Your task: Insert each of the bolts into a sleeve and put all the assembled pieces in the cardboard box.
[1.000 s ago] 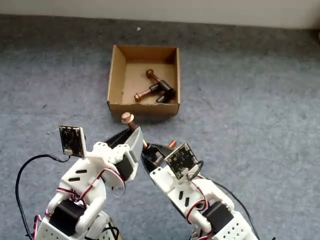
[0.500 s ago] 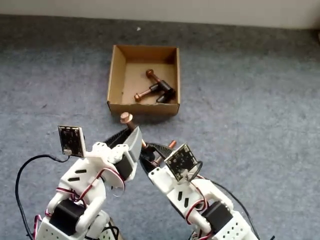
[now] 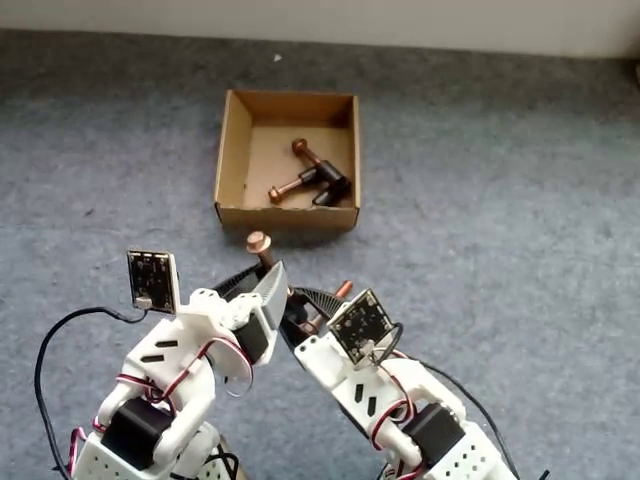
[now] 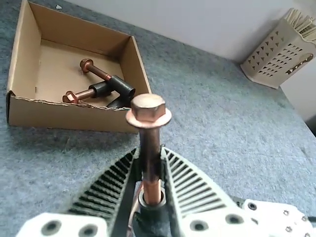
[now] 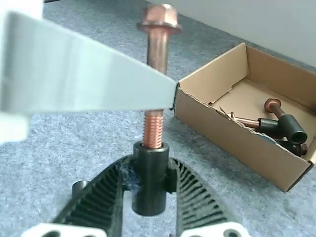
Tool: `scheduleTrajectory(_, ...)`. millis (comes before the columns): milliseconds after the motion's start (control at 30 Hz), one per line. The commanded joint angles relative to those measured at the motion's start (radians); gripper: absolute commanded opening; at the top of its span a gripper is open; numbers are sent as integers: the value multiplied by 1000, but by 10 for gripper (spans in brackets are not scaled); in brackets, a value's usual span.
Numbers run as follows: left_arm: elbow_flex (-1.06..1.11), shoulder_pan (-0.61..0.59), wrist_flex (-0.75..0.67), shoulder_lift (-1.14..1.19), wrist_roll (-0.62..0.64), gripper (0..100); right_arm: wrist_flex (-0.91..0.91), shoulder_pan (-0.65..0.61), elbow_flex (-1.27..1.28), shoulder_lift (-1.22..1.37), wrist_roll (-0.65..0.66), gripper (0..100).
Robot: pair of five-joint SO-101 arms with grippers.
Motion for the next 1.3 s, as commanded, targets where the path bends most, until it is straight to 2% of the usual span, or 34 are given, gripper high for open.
scheduleTrajectory(0, -8, 12, 25, -8, -69, 6, -27, -5, 73, -30, 12, 5)
scheduleTrajectory(100, 13, 36, 31, -7, -196, 10, -28, -5, 73, -30, 12, 5)
scheduleTrajectory(200, 50, 91, 29, -8, -233, 11, -53, -4, 71, -30, 12, 5)
scheduleTrajectory(333, 64, 117, 29, -8, -230, 34, -85, 59, 71, -30, 11, 5)
scheduleTrajectory(433, 64, 116, 40, -8, -224, 127, -85, 91, 71, -30, 11, 5)
scheduleTrajectory(567, 45, 116, 89, -8, -135, 226, -85, 93, 71, -30, 11, 5)
scheduleTrajectory(833, -2, 110, 135, -8, -114, 235, -85, 97, 76, -30, 11, 5)
scheduleTrajectory(1133, -59, -150, 115, -8, -114, 235, -85, 108, 82, -30, 6, 5)
scheduleTrajectory(1267, -61, -251, 63, -8, -120, 235, -85, 199, 84, -30, 3, 5)
